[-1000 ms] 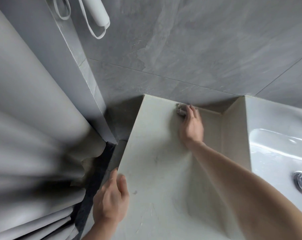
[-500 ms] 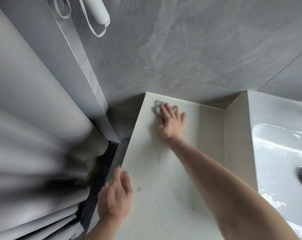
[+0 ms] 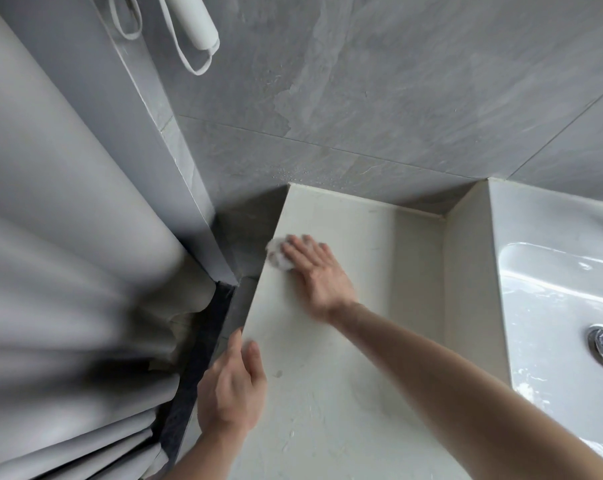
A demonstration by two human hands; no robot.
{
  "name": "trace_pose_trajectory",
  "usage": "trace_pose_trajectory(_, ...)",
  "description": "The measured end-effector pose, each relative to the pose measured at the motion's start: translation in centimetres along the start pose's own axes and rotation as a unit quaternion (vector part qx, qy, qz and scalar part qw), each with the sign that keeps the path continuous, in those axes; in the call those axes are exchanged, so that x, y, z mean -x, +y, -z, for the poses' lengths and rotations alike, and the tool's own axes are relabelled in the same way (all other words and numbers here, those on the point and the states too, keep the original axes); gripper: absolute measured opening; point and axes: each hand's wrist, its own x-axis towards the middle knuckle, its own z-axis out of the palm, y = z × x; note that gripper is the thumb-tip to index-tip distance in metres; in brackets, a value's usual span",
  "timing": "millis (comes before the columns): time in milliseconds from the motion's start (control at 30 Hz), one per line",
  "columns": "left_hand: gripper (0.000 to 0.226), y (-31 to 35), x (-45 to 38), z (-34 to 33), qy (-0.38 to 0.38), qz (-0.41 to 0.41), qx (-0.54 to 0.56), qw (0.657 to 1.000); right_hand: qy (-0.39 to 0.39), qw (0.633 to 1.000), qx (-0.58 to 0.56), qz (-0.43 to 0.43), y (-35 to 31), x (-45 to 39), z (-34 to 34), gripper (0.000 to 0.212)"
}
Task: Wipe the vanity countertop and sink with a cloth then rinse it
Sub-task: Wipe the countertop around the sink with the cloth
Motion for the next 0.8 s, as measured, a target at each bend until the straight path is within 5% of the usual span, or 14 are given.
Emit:
trace_pose_trajectory(200,0.053,0.0,0.1,0.0,0.001,-0.001,-0.001,1.0,0.079,0.967,0.045,-0.236,10.8,1.4,5.2,0.057)
trace_pose_trajectory(367,0.054,0.2,0.1,0.1,0.002,-0.002,0.004,1.0,0.117,0.938,0.037,-0.323,10.1,3.1,4.8,0.057)
trace_pose_trajectory(600,0.05,0.1,0.1,-0.1,0.01,-0.002,-0.005,1.0,0.047,0.99,0.042,-0.125,1.0,6.1,0.9,0.062)
trace_pose_trajectory(800,0.048,-0.1,0.0,-0.4,0.027,-0.012,0.004,1.0,0.018,0.999,0.005,-0.027,-4.3,11.3,-1.3,0.058)
